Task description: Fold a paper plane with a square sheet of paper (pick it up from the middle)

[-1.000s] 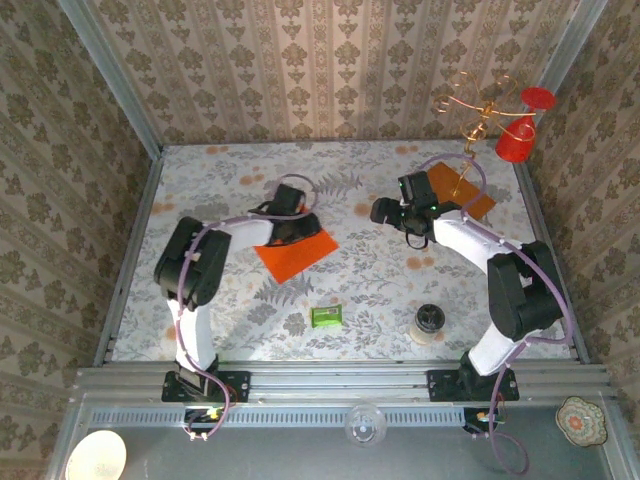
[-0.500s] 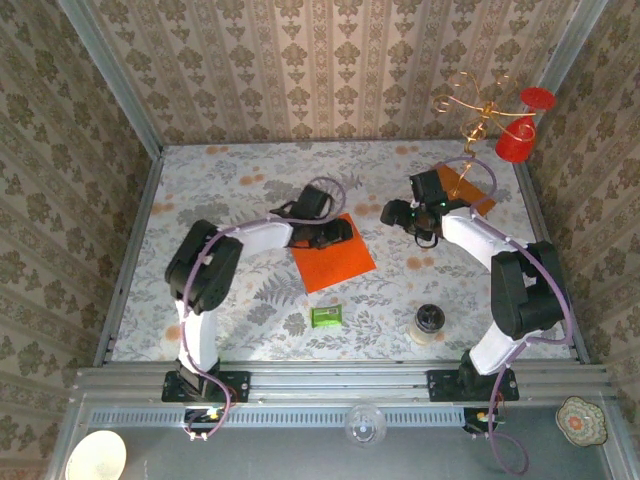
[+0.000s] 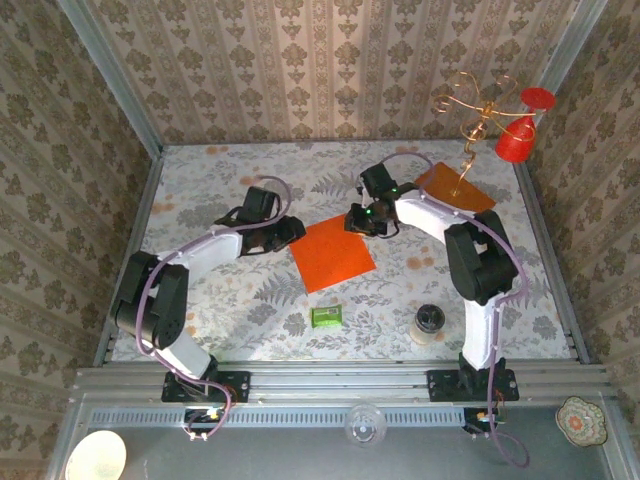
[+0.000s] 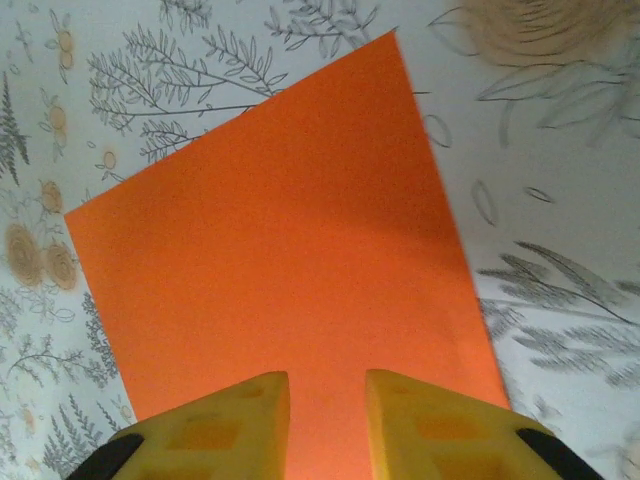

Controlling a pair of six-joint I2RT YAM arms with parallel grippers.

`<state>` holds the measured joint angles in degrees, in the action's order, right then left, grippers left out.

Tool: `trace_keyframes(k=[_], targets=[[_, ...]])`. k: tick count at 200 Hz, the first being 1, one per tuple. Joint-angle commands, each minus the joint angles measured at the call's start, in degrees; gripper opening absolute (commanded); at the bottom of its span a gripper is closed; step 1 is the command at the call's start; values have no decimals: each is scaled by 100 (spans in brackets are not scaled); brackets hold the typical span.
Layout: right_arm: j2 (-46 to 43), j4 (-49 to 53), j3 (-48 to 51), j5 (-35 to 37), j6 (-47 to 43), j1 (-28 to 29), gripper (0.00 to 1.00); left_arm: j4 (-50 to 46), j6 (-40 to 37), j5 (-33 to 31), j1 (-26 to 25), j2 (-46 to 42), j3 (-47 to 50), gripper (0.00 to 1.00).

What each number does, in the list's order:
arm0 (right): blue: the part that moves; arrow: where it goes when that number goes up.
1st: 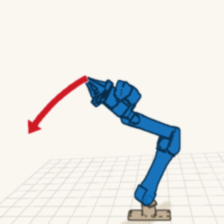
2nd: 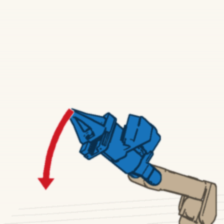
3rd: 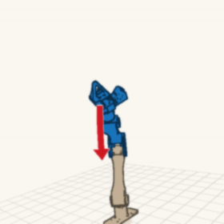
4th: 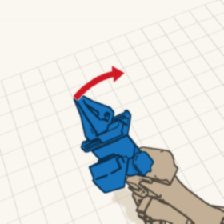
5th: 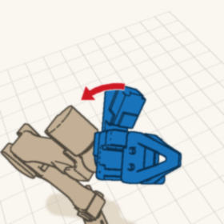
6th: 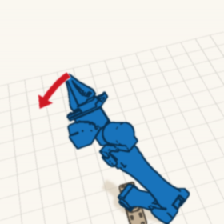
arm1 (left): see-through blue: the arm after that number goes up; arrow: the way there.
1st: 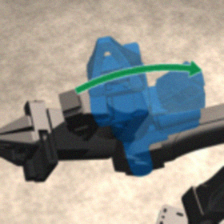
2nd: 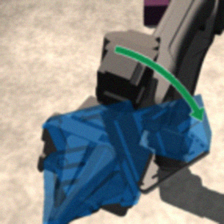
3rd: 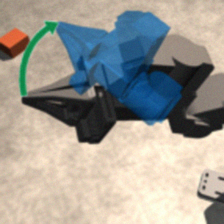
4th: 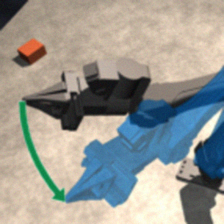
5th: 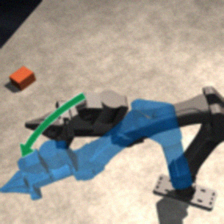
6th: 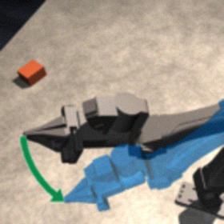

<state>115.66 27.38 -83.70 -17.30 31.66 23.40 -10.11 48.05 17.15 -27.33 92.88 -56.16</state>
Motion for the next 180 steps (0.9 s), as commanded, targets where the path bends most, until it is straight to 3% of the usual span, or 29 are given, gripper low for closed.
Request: trace_keyframes(k=[1,64,121,180], targets=[[274,514,-284,-176,6,24,26,-2,140,50,-141,223,-47,39],[508,611,-193,-6,9,24,26,189,448,106,-374,1066,-275,28],[632,609,-45,-75,15,26,26,128,612,-368,-396,1221,21,18],[659,368,198,-403,145,29,26,358,718,-388,-396,1403,177,16]])
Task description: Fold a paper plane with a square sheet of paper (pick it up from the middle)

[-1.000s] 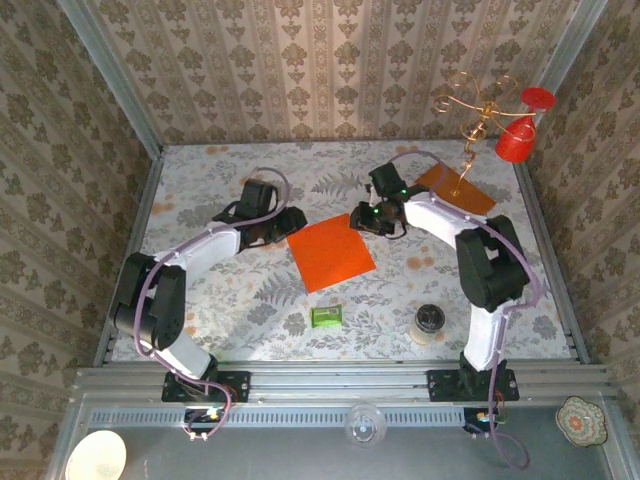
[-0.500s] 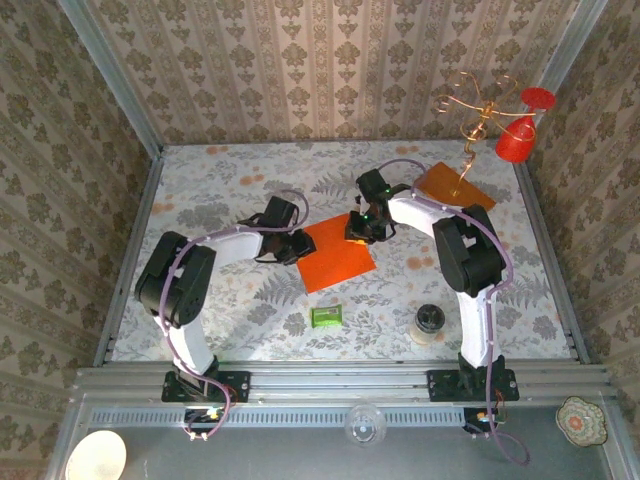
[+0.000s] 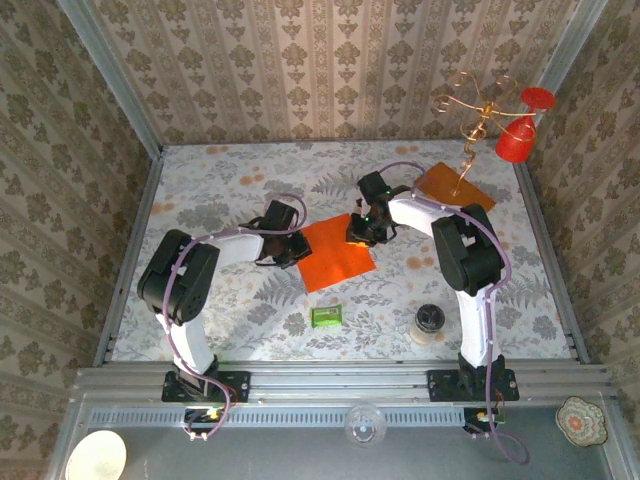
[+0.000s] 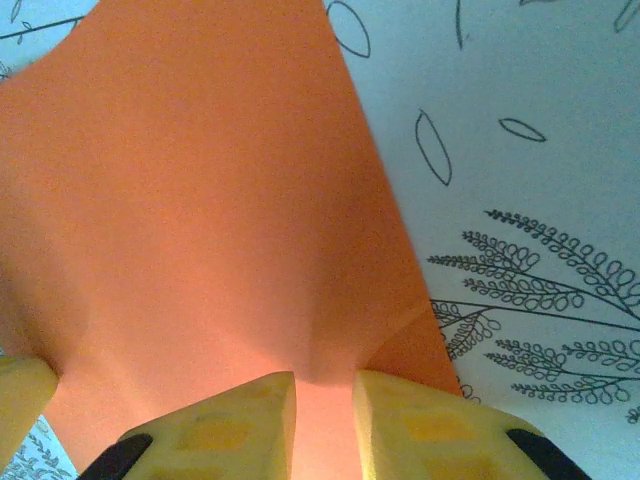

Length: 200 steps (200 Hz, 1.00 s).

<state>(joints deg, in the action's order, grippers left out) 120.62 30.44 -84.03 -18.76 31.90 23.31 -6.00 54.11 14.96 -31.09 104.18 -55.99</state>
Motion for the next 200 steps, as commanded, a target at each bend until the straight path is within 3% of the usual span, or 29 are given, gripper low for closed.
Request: trace_keyframes(k=[1,60,97,118,140,162,200], targets=[[163,60,234,-267,122,36,26,-47,107,-169,-20,276,159,16],[127,-414,360,-803,322,35,26,200,56,-20,-9,263,175,16],[141,-732,455,-1121,542,43,26,902,209,97,39,99,414,23],[158,-852,530,-1165,622,48,25,1534,544,351,126,76,637,31],[204,-937,583,-1225,680,44,25,2133,816,565,182,76,831,46],[225,-1021,614,-1283,725,52,25,2217,843,607,191,54,894,60],[234,-1139,642,-1375,774,64,25,2115,821,570,200,-3,972,73]])
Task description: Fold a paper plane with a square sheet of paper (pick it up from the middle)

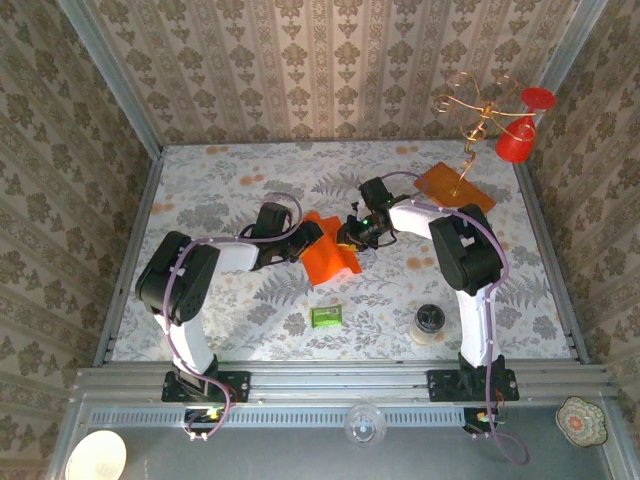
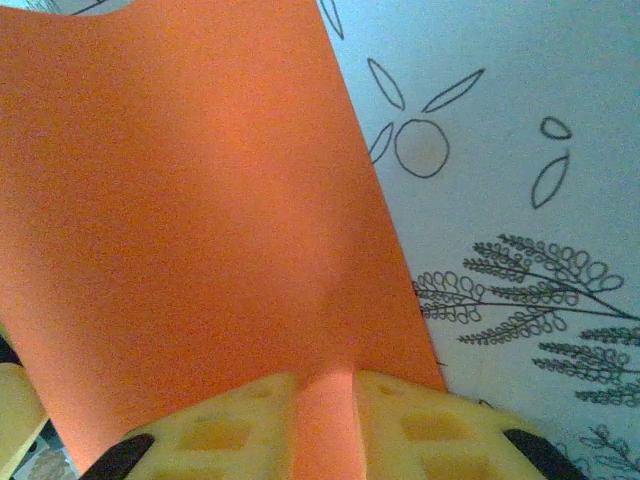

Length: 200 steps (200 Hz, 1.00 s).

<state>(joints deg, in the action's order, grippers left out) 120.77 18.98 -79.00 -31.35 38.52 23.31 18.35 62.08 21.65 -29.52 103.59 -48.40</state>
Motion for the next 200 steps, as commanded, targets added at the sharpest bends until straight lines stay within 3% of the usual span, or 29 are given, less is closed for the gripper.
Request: trace_keyframes(k=[1,57,132,176,200], targets=[[219,3,139,-121,112,66,25,-335,23,-99,43,56,211,73],[239,-305,192,-522,257,163,25,-1387,-290,-246,2,122,-157,74],[180,-540,227,-824,404,269,25,-1833,-419,-280,-10,241,-413,62],[-400,-956,612,-828,482,-18,26,-1963,-720,-227,64,75,-574,39],[-913,-1376,1027,-820,550,-306,30,-1839,-948,-118,165,-204,-547,34]])
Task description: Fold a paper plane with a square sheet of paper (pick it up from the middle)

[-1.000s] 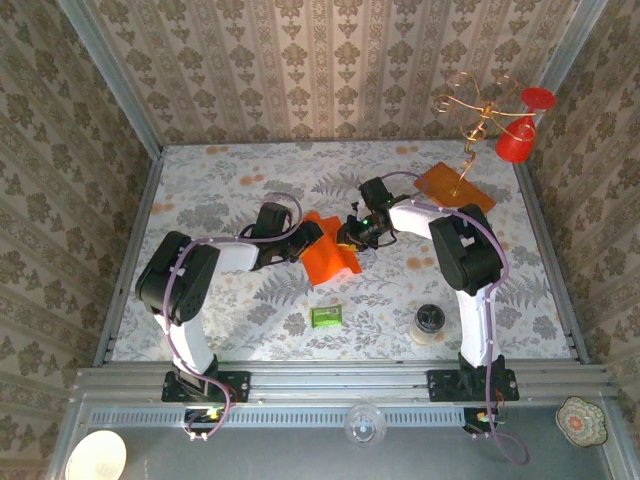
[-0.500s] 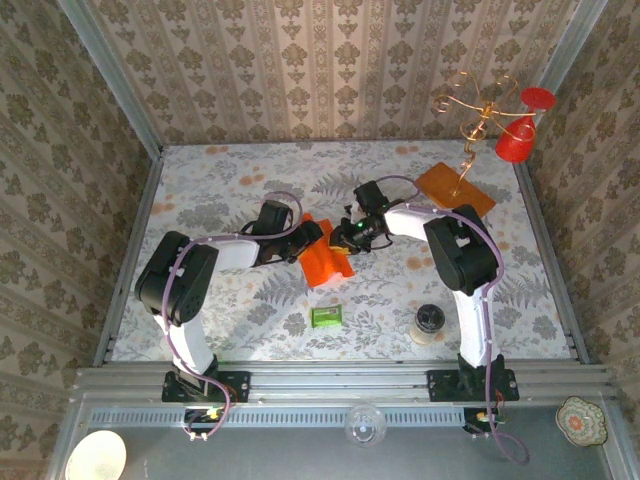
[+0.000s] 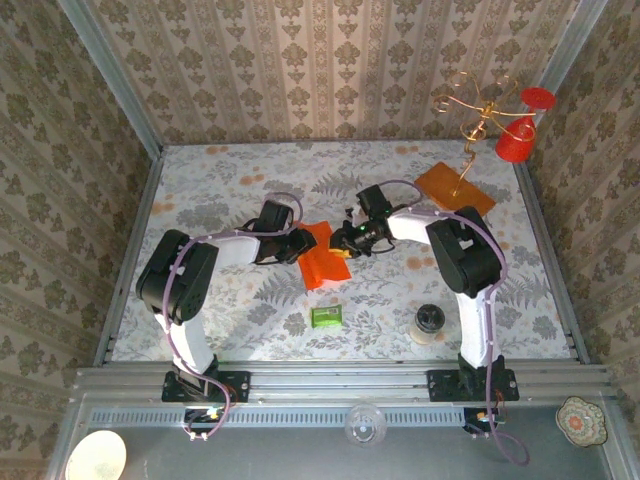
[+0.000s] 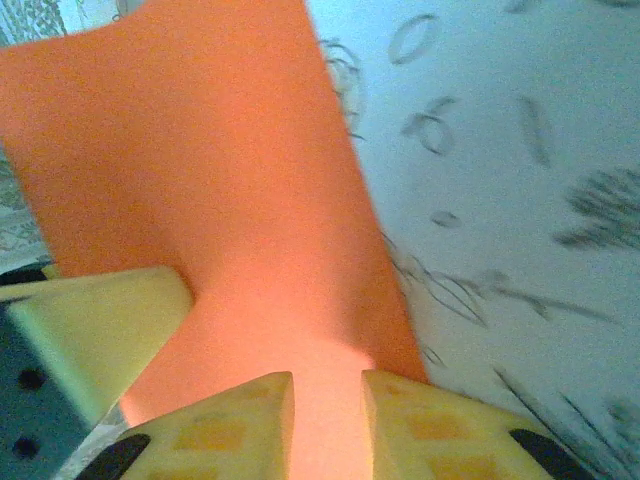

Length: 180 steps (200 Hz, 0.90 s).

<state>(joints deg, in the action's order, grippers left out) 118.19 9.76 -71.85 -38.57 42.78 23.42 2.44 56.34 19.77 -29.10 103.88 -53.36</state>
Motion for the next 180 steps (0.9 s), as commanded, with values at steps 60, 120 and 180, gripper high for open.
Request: trace_keyframes(k=[60,120,180], targets=[[-1676,-1125,893,-547,-121,-903,60,328,-676,1265,448,-1147,-272,32],[-1841,-2205,905,-1327,296,-628,81,1166,10,2505,510,-1371,-618,30],[-1654,-2860,752,-1712,726,-451,82,1619,365,2923,549,-1195,-664,28]])
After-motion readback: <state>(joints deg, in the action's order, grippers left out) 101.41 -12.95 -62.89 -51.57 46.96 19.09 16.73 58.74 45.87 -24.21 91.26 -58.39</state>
